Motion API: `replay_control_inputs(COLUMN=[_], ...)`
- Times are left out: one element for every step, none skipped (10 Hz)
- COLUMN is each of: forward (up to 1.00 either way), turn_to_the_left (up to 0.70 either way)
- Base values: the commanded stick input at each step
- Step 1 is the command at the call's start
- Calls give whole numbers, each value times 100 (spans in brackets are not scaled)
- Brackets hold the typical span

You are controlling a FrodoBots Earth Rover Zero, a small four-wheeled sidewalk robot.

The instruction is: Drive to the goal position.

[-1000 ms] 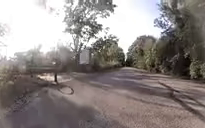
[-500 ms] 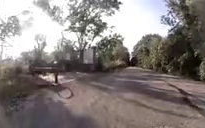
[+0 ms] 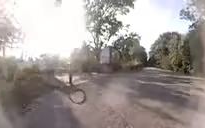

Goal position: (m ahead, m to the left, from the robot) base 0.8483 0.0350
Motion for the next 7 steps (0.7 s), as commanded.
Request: replay_control_inputs(forward=[70, 70, 70, 70, 70, 70, 70], turn_to_the_left=[18, 30, 25, 20, 15, 12, 9])
